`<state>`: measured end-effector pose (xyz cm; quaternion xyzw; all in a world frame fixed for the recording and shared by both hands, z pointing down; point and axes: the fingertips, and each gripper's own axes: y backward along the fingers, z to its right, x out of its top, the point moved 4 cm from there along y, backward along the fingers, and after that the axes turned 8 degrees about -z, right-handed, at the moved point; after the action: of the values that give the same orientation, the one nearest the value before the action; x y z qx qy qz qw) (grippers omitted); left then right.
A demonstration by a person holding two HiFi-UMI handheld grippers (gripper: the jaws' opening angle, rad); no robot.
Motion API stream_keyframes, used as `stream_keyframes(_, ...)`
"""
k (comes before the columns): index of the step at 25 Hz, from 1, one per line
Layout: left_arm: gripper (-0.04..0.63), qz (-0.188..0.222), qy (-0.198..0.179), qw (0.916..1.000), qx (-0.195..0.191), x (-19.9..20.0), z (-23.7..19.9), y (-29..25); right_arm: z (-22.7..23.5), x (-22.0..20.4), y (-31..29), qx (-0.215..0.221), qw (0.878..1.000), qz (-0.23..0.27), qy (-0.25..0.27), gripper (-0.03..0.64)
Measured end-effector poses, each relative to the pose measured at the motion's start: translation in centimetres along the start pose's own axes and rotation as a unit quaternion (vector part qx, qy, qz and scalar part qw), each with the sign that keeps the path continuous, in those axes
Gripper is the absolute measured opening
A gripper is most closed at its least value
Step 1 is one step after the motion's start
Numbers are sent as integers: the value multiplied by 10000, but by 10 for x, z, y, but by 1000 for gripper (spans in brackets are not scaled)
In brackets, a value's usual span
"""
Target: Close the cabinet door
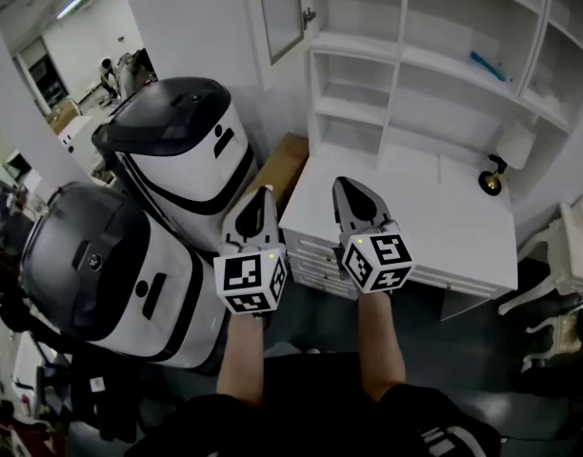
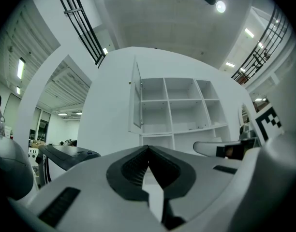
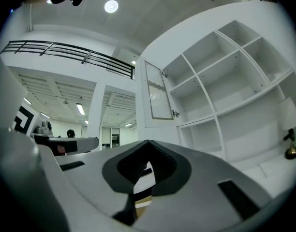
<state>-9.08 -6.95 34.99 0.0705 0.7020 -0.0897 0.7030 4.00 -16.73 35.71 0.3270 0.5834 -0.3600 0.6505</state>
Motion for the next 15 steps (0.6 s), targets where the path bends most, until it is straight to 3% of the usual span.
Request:
stream_keyframes(6, 12, -117, 13, 9995, 288, -9, -28, 8, -15, -11, -25, 149, 9998, -79, -54, 20)
stream_keyframes(10, 12, -87, 147, 9986, 494, -15, -59, 6, -41, -17, -50, 289, 9993, -114, 213, 20)
stream_keyframes(15, 12, 2, 231, 9989, 410, -15, -78, -13, -48, -18, -78, 279, 9987, -143, 394, 20)
